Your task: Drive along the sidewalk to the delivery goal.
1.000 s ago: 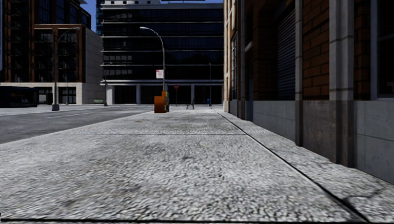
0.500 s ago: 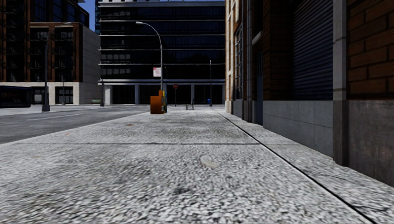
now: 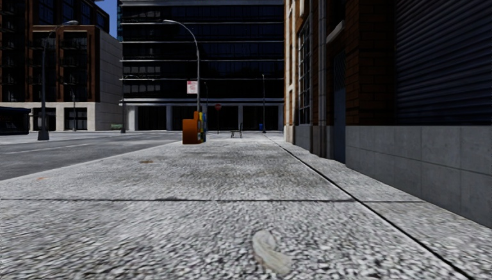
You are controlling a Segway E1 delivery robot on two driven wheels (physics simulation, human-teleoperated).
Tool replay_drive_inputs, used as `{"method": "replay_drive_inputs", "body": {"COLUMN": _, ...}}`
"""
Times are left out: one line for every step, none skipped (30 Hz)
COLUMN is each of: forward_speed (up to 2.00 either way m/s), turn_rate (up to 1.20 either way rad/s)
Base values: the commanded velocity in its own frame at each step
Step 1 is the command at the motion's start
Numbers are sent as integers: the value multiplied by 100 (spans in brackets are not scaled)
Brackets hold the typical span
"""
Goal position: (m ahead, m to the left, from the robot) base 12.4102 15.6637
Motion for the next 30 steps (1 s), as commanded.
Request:
{"method": "replay_drive_inputs", "body": {"forward_speed": 200, "turn_rate": 0}}
{"method": "replay_drive_inputs", "body": {"forward_speed": 200, "turn_rate": 0}}
{"method": "replay_drive_inputs", "body": {"forward_speed": 200, "turn_rate": 0}}
{"method": "replay_drive_inputs", "body": {"forward_speed": 200, "turn_rate": 0}}
{"method": "replay_drive_inputs", "body": {"forward_speed": 200, "turn_rate": 0}}
{"method": "replay_drive_inputs", "body": {"forward_speed": 200, "turn_rate": 0}}
{"method": "replay_drive_inputs", "body": {"forward_speed": 200, "turn_rate": 0}}
{"method": "replay_drive_inputs", "body": {"forward_speed": 200, "turn_rate": 0}}
{"method": "replay_drive_inputs", "body": {"forward_speed": 200, "turn_rate": 0}}
{"method": "replay_drive_inputs", "body": {"forward_speed": 200, "turn_rate": 0}}
{"method": "replay_drive_inputs", "body": {"forward_speed": 200, "turn_rate": 0}}
{"method": "replay_drive_inputs", "body": {"forward_speed": 200, "turn_rate": 0}}
{"method": "replay_drive_inputs", "body": {"forward_speed": 200, "turn_rate": 0}}
{"method": "replay_drive_inputs", "body": {"forward_speed": 200, "turn_rate": 0}}
{"method": "replay_drive_inputs", "body": {"forward_speed": 200, "turn_rate": 0}}
{"method": "replay_drive_inputs", "body": {"forward_speed": 200, "turn_rate": 0}}
{"method": "replay_drive_inputs", "body": {"forward_speed": 200, "turn_rate": 0}}
{"method": "replay_drive_inputs", "body": {"forward_speed": 200, "turn_rate": 0}}
{"method": "replay_drive_inputs", "body": {"forward_speed": 200, "turn_rate": 0}}
{"method": "replay_drive_inputs", "body": {"forward_speed": 200, "turn_rate": 0}}
{"method": "replay_drive_inputs", "body": {"forward_speed": 200, "turn_rate": 0}}
{"method": "replay_drive_inputs", "body": {"forward_speed": 200, "turn_rate": 0}}
{"method": "replay_drive_inputs", "body": {"forward_speed": 200, "turn_rate": 0}}
{"method": "replay_drive_inputs", "body": {"forward_speed": 200, "turn_rate": 0}}
{"method": "replay_drive_inputs", "body": {"forward_speed": 200, "turn_rate": 0}}
{"method": "replay_drive_inputs", "body": {"forward_speed": 200, "turn_rate": 0}}
{"method": "replay_drive_inputs", "body": {"forward_speed": 200, "turn_rate": 0}}
{"method": "replay_drive_inputs", "body": {"forward_speed": 200, "turn_rate": 0}}
{"method": "replay_drive_inputs", "body": {"forward_speed": 200, "turn_rate": 0}}
{"method": "replay_drive_inputs", "body": {"forward_speed": 200, "turn_rate": 0}}
